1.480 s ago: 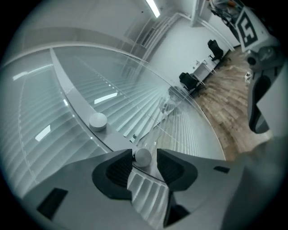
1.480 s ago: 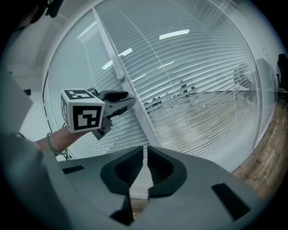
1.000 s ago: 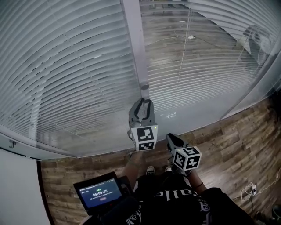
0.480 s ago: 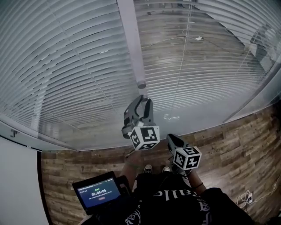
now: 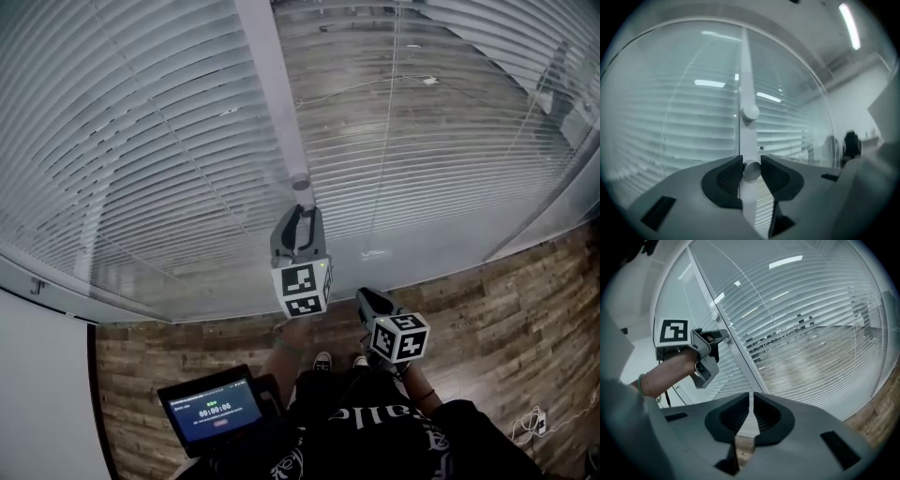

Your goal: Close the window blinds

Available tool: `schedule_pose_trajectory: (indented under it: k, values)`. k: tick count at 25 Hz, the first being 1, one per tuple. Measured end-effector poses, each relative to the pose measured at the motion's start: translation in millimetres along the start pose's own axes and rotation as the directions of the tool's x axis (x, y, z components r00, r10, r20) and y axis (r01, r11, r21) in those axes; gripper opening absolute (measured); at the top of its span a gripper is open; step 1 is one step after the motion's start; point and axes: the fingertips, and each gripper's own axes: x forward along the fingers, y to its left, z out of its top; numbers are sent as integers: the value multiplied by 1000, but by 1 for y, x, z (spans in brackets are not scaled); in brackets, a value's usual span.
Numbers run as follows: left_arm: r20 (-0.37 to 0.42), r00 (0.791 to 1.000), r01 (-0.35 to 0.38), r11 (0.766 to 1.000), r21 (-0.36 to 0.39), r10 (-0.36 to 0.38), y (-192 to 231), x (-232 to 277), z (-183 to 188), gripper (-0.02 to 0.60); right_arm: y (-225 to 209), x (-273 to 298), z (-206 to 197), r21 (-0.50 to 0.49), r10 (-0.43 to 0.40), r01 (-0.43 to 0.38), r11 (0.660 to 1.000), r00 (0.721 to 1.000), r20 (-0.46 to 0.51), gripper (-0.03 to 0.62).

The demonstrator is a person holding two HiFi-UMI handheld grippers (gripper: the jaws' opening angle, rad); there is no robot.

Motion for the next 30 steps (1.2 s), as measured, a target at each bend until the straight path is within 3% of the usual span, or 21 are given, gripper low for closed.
schedule_pose_trajectory:
  k: [2, 4, 5, 6, 7, 9, 10, 11, 12, 13, 14, 16, 17, 18, 19, 20, 22, 24, 25, 27, 30]
  values:
    - [10, 1000, -9, 963, -269, 12, 6, -1, 1, 120, -5, -1, 0, 5, -9, 9, 1000, 1000, 2, 41]
    - [13, 1000, 0, 864, -504, 8, 13, -1, 0, 120, -7, -2, 0, 8, -14, 14, 1000, 1000, 4, 41]
    - [15, 1000, 10, 809, -587, -1, 16, -1, -1, 120, -7, -3, 1, 9, -15, 15, 1000, 1000, 4, 41]
    - [16, 1000, 22, 777, -630, -15, 18, -1, -2, 120, -7, -3, 1, 8, -16, 16, 1000, 1000, 4, 41]
    - [16, 999, 35, 786, -618, -31, 18, -1, -1, 120, -7, -3, 1, 8, -17, 16, 1000, 1000, 3, 41]
    - [3, 998, 55, 914, -403, -58, 12, 0, 3, 122, -8, -3, 1, 8, -17, 17, 1000, 1000, 1, 41]
    - [-13, 998, 57, 976, -212, -62, 7, 0, 4, 121, -8, -2, 1, 8, -17, 17, 1000, 1000, -1, 41]
    - [-37, 998, 58, 998, 9, -58, 2, 0, 4, 124, -7, -2, 1, 7, -15, 15, 1000, 1000, -2, 41]
    - [-64, 997, 65, 970, 233, -51, -4, 0, 2, 123, -6, -1, 0, 7, -12, 12, 1000, 1000, -4, 41]
    - [-92, 995, 81, 897, 435, -45, -10, 0, -2, 124, -5, -1, -1, 6, -10, 10, 1000, 1000, -5, 41]
    - [-118, 992, 104, 797, 595, -40, -16, 1, -6, 124, -4, -1, -2, 7, -9, 9, 1000, 1000, -6, 41]
    - [-149, 989, 133, 611, 780, -25, -23, 1, -13, 126, -3, -1, -4, 7, -9, 9, 1000, 1000, -9, 41]
    - [-153, 988, 136, 562, 816, -17, -23, 2, -15, 126, -3, -1, -5, 8, -9, 9, 1000, 1000, -10, 41]
    - [-155, 988, 137, 551, 823, -14, -21, 3, -16, 126, -3, 0, -5, 9, -9, 10, 1000, 1000, -11, 41]
    - [-154, 988, 134, 576, 807, -14, -19, 3, -16, 126, -3, 0, -6, 10, -10, 10, 1000, 1000, -13, 41]
    - [-148, 989, 126, 625, 771, -16, -18, 4, -15, 127, -4, 0, -5, 10, -11, 12, 1000, 1000, -14, 41]
    - [-115, 993, 92, 772, 628, -25, -14, 4, -11, 127, -6, 0, -4, 12, -17, 17, 1000, 1000, -13, 41]
    - [-60, 998, 48, 933, 356, -29, -8, 3, -7, 127, -8, -1, -4, 15, -23, 23, 1000, 1000, -11, 41]
    - [-37, 999, 31, 980, 197, -24, -5, 2, -5, 126, -9, -1, -4, 16, -26, 26, 1000, 1000, -12, 41]
    - [-15, 1000, 7, 998, -61, -8, 0, 1, -2, 126, -10, -1, -5, 18, -30, 30, 999, 999, -13, 41]
    - [0, 1000, -7, 948, -319, 7, 7, -1, -2, 126, -11, -1, -7, 18, -35, 36, 999, 999, -16, 41]
